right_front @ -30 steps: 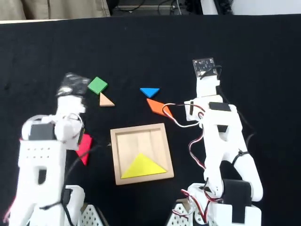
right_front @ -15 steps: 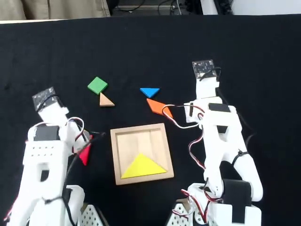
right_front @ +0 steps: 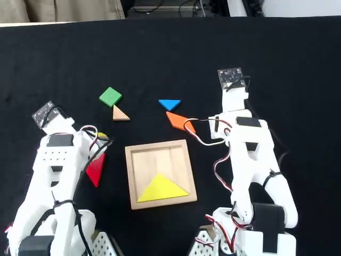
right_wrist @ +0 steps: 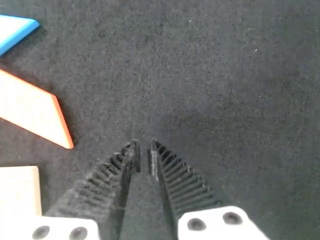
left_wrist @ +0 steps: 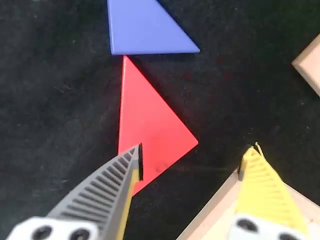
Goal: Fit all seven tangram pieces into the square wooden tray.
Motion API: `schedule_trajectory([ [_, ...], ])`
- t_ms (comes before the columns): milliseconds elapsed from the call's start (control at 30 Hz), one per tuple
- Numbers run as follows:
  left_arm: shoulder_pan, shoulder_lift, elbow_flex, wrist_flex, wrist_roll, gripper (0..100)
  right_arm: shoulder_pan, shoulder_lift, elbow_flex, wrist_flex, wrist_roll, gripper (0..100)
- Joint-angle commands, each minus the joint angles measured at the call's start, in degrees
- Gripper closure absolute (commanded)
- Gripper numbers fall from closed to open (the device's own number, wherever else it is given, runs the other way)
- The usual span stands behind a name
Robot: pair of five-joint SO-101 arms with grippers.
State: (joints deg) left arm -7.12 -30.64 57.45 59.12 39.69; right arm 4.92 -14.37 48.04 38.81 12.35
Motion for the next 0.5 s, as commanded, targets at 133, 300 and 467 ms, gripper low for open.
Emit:
schedule_trajectory([
  [133, -2.0, 0.0, 0.3, 1.8, -0.7, 66, -1.6, -2.0, -0.3, -1.1, 0.2, 94.6],
  [300, -2.5, 0.0, -0.8, 6.7, -4.9, 62, -3.3, -2.0, 0.4, -1.1, 3.6, 94.8],
  [467, -2.4, 2.5, -0.9, 3.0, -5.5, 62, -4.1, -2.0, 1.0, -1.1, 4.6, 94.8],
])
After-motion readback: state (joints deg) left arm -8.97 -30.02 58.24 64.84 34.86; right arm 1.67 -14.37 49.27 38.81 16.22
